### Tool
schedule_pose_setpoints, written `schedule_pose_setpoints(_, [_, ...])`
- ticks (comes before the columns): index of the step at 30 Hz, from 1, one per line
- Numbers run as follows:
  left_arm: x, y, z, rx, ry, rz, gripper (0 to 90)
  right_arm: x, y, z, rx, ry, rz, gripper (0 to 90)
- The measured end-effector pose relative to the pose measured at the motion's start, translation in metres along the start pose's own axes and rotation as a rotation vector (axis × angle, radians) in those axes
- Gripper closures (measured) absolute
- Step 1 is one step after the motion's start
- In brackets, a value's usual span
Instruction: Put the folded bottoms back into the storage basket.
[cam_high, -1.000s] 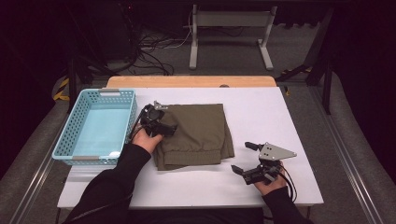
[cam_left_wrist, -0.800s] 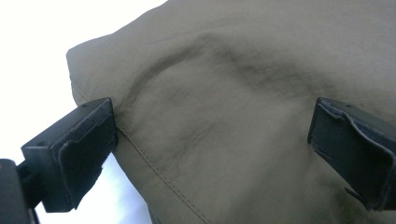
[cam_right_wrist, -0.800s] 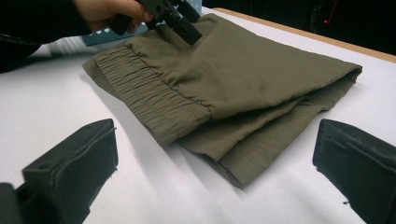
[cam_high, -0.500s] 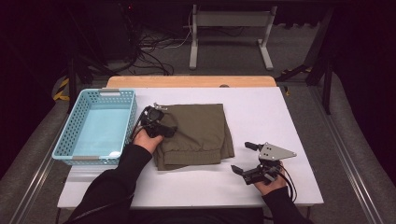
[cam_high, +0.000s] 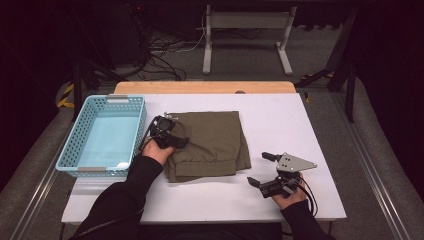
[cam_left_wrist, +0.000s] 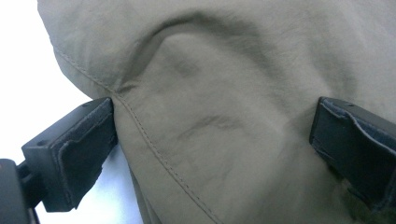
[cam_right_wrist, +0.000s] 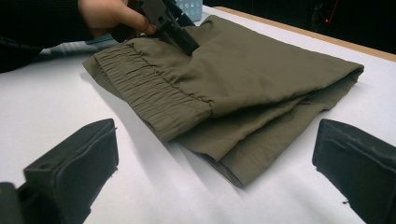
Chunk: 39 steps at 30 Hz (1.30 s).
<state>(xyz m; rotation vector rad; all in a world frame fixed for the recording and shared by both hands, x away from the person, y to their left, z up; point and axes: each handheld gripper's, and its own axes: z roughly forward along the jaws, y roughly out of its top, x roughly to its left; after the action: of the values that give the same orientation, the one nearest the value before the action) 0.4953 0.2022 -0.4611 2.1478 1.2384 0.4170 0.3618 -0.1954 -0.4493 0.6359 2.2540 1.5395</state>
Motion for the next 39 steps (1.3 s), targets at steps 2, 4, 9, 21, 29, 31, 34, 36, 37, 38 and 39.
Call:
schedule_pose_setpoints(2, [0.000,-0.001,0.000,-0.012,-0.001,0.001,2.2,0.000,0.000,0.000,0.000,0.000,-0.001,0.8])
schedule_pose_setpoints(4, [0.000,-0.002,0.000,-0.018,-0.002,0.007,2.2,0.000,0.000,0.000,0.001,0.000,0.000,0.8])
schedule_pose_setpoints(9, [-0.001,-0.003,0.001,-0.030,0.003,0.003,2.0,0.000,0.000,0.000,0.001,0.000,-0.001,0.8])
schedule_pose_setpoints(21, [-0.007,-0.001,-0.001,-0.026,0.012,-0.018,10.7,0.000,0.000,0.001,0.004,0.001,-0.003,1.0])
schedule_pose_setpoints(29, [-0.016,0.000,-0.006,-0.022,-0.005,-0.004,30.7,0.001,0.000,0.001,0.008,-0.003,-0.008,1.1])
schedule_pose_setpoints(31, [-0.019,0.000,-0.007,-0.022,-0.015,0.000,39.0,0.001,0.000,0.001,0.007,-0.002,-0.008,1.1])
schedule_pose_setpoints(34, [-0.023,0.001,-0.008,-0.025,-0.034,0.017,53.3,0.001,0.000,0.001,0.008,-0.001,-0.007,1.1])
schedule_pose_setpoints(36, [-0.026,0.000,-0.008,-0.032,-0.044,0.021,62.2,0.001,0.000,0.001,0.010,-0.006,-0.009,1.3])
schedule_pose_setpoints(37, [-0.027,0.000,-0.008,-0.035,-0.045,0.020,65.6,0.000,0.000,0.001,0.010,-0.005,-0.008,1.3])
schedule_pose_setpoints(38, [-0.028,0.000,-0.008,-0.038,-0.044,0.031,68.6,0.000,0.000,0.001,0.010,-0.005,-0.007,1.3])
schedule_pose_setpoints(39, [-0.029,-0.001,-0.008,-0.038,-0.046,0.038,72.0,0.000,0.000,0.001,0.010,-0.005,-0.007,1.3])
